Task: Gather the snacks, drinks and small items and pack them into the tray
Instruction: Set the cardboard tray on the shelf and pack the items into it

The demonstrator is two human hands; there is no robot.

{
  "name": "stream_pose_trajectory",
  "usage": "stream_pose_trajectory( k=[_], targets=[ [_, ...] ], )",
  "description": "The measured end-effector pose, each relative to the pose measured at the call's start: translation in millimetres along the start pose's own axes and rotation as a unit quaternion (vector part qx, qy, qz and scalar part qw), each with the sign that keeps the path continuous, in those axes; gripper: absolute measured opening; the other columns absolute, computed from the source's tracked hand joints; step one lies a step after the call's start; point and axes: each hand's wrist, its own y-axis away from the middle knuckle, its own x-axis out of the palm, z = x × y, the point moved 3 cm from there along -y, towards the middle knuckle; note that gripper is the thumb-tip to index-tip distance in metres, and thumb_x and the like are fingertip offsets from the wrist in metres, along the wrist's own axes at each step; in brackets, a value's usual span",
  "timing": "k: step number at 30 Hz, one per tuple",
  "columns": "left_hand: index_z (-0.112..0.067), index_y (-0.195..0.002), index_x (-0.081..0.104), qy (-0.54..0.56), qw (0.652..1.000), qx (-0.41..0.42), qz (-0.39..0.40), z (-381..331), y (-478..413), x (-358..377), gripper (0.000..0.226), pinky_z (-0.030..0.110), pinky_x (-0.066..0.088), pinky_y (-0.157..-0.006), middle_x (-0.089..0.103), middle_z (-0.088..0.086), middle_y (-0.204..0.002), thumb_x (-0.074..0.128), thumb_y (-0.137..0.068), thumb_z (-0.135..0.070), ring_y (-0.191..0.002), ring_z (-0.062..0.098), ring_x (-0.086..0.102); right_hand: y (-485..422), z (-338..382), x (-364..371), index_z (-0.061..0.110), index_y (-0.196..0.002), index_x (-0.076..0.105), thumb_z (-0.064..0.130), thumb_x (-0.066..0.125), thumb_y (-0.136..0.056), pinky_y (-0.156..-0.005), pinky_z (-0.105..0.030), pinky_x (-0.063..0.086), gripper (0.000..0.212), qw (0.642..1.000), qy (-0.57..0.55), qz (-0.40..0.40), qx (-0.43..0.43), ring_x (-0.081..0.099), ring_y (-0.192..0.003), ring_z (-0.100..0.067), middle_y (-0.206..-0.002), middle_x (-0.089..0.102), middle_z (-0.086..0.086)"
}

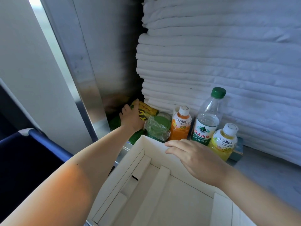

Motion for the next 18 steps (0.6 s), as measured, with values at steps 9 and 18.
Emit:
stream_pose_trajectory(
  k=[9,18],
  targets=[
    [-0.02,-0.144,0.021,0.048,0.994,0.039,-0.091,-4,6,-19,0.095,0.04,0.031,-0.1,0.033,0.017,-0.126,0.069,-0.071,-0.056,-0.114,0.033,0.034,1,0,0,0.018,-0.114,0.064,-0.007,0.067,-0.07,-0.078,-0.03,0.054,0.051,1.0,-0.003,-0.004,0.002,0.061,-0.096,-0.015,-0.125,0.059,0.003],
    [-0.025,-0.142,0.03,0.174,0.962,0.093,-0.186,-15,22,-69,0.088,0.035,0.039,-0.096,0.031,0.01,-0.124,0.074,-0.067,-0.039,-0.117,0.027,0.03,0,-1,1,0.018,-0.113,0.064,-0.009,0.066,-0.07,-0.079,-0.031,0.055,0.05,1.0,-0.001,-0.015,-0.001,0.062,-0.096,-0.014,-0.124,0.059,0.003]
  ],
)
